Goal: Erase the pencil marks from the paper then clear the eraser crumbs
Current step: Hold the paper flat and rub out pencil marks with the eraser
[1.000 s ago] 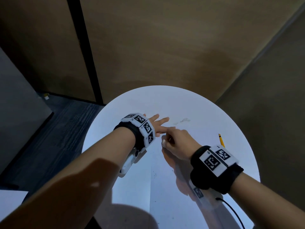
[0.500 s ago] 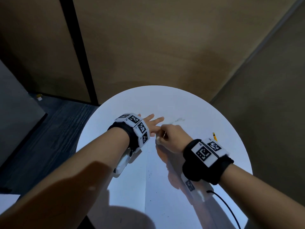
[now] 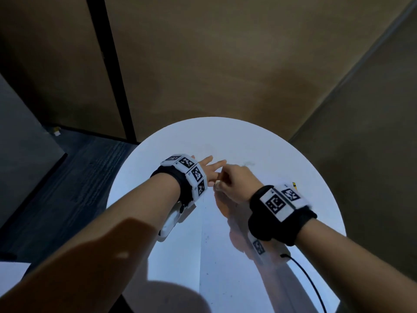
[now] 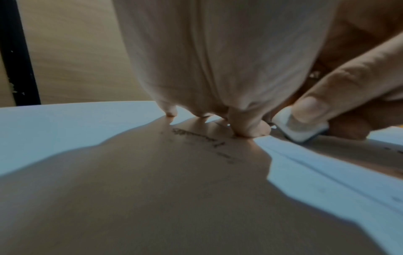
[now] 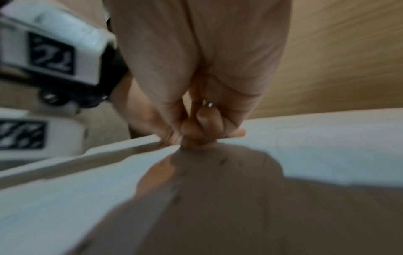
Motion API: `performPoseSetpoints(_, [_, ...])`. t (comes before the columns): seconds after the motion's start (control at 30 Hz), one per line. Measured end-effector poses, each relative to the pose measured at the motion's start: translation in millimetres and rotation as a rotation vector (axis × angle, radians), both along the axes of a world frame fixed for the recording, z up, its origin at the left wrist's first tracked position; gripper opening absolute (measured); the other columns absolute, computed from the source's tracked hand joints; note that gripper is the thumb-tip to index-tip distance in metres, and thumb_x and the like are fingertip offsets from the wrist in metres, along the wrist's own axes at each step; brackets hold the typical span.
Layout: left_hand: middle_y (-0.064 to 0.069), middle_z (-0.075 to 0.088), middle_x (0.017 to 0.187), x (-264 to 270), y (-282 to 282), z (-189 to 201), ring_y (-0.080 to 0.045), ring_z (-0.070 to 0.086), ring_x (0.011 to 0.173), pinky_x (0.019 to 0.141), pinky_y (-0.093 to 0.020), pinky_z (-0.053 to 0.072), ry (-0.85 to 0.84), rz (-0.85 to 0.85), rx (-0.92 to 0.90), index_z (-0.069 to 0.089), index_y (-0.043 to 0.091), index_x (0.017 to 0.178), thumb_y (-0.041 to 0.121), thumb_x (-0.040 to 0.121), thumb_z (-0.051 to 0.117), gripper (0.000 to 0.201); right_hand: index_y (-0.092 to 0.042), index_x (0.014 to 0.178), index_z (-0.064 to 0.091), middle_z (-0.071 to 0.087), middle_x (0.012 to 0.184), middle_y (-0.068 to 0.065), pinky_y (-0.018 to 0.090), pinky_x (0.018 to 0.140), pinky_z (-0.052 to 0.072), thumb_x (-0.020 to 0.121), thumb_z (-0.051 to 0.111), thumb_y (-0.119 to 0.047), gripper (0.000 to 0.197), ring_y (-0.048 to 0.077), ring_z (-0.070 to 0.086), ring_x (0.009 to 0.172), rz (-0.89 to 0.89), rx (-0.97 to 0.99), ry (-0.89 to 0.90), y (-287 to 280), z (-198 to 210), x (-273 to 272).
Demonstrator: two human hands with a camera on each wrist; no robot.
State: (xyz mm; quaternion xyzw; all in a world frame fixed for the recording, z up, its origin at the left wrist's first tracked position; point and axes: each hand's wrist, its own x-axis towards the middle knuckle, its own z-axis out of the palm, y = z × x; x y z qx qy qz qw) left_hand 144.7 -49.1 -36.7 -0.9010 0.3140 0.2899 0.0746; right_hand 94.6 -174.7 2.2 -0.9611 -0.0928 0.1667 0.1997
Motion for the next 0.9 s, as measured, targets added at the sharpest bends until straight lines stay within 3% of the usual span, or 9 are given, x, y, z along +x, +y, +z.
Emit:
performPoseSetpoints(0.07, [0.012, -0.02, 0.156, 0.4, 2.9, -1.6, -0.024, -0.012, 0.146, 0.113, -0.057, 0.006, 0.008, 0.004, -0.038, 0.015, 0.039, 0.149, 0.031, 0.102, 0.037, 0.052, -0.013, 0.091, 0.05, 0.063, 0.098, 0.013, 0.026, 0.059, 0.027, 0.092, 0.047, -0.014, 0.003, 0.024, 0.054, 0.088, 0.011, 0.015, -0.029, 3.8, -8.7, -11.0])
performPoseSetpoints(0.2, [0.01, -0.018, 0.157, 1.6, 6.9, -0.5, -0.025, -0.012, 0.145, 0.112, -0.057, 0.004, 0.035, -0.013, -0.1, 0.001, 0.046, 0.147, 0.037, 0.103, 0.027, 0.052, -0.014, 0.104, 0.054, 0.056, 0.076, -0.003, 0.015, 0.053, 0.031, 0.09, 0.051, -0.012, 0.014, 0.015, 0.049, 0.074, 0.115, 0.038, 0.057, -1.0, -6.2, -18.7])
performPoseSetpoints(0.33, [0.012, -0.019, 0.156, 0.6, 0.4, -0.4, -0.024, -0.013, 0.146, 0.113, -0.057, 0.005, 0.016, 0.011, -0.032, 0.02, 0.035, 0.149, 0.03, 0.102, 0.036, 0.049, -0.012, 0.088, 0.05, 0.063, 0.099, 0.01, 0.023, 0.053, 0.027, 0.091, 0.052, -0.015, 0.004, 0.02, 0.051, 0.085, -0.018, 0.061, -0.036, 4.7, -7.7, -8.2])
performPoseSetpoints(0.5, [0.009, -0.02, 0.157, -4.9, 6.0, 7.0, -0.025, -0.013, 0.145, 0.113, -0.058, 0.003, 0.048, -0.008, -0.073, -0.002, 0.044, 0.148, 0.021, 0.099, 0.044, 0.071, -0.01, 0.092, 0.056, 0.058, 0.084, 0.001, 0.013, 0.05, 0.031, 0.088, 0.055, -0.011, 0.004, 0.017, 0.049, 0.078, 0.146, 0.08, 0.073, 10.1, -10.1, -20.1])
performPoseSetpoints(0.57, [0.009, -0.02, 0.157, -2.3, 5.6, 5.1, -0.026, -0.012, 0.145, 0.112, -0.058, 0.006, 0.021, -0.017, -0.04, 0.001, 0.042, 0.149, 0.023, 0.101, 0.039, 0.064, -0.014, 0.091, 0.057, 0.054, 0.082, -0.002, 0.007, 0.052, 0.032, 0.087, 0.058, -0.013, 0.005, 0.014, 0.047, 0.078, 0.1, 0.085, 0.046, 0.8, -7.0, -12.2])
performPoseSetpoints(0.73, [0.007, -0.02, 0.157, -0.8, 1.7, 3.9, -0.03, -0.011, 0.145, 0.111, -0.06, 0.008, 0.024, -0.013, -0.041, -0.004, 0.041, 0.149, 0.038, 0.102, 0.026, 0.055, -0.013, 0.085, 0.051, 0.056, 0.085, 0.002, 0.021, 0.055, 0.029, 0.09, 0.053, -0.017, 0.007, 0.014, 0.045, 0.079, -0.055, 0.04, -0.065, -17.5, -11.8, -2.9])
performPoseSetpoints(0.8, [0.006, -0.02, 0.157, 1.0, 5.7, 2.6, -0.03, -0.012, 0.145, 0.11, -0.061, 0.006, 0.065, -0.012, -0.059, -0.007, 0.043, 0.147, 0.067, 0.088, 0.006, 0.065, -0.013, 0.085, 0.051, 0.059, 0.084, 0.001, 0.019, 0.056, 0.03, 0.091, 0.05, -0.017, 0.008, 0.014, 0.046, 0.077, 0.029, 0.015, -0.028, -19.7, -13.2, -13.5])
performPoseSetpoints(0.83, [0.006, -0.02, 0.157, 2.3, 7.1, 1.1, -0.03, -0.012, 0.145, 0.11, -0.062, 0.006, 0.071, -0.038, -0.073, -0.008, 0.045, 0.147, 0.082, 0.067, -0.011, 0.088, -0.016, 0.079, 0.05, 0.056, 0.079, -0.004, 0.015, 0.055, 0.033, 0.091, 0.05, -0.017, 0.012, 0.013, 0.045, 0.075, 0.077, -0.007, 0.01, -20.7, -10.6, -16.8])
performPoseSetpoints(0.9, [0.006, -0.02, 0.157, 4.7, 8.2, -1.5, -0.031, -0.012, 0.145, 0.109, -0.063, 0.006, 0.058, -0.08, -0.048, -0.008, 0.045, 0.146, 0.089, 0.045, -0.021, 0.111, -0.023, 0.068, 0.043, 0.048, 0.071, -0.012, 0.007, 0.053, 0.034, 0.089, 0.054, -0.017, 0.025, 0.009, 0.044, 0.07, 0.141, -0.054, 0.069, -20.7, -1.8, -14.0])
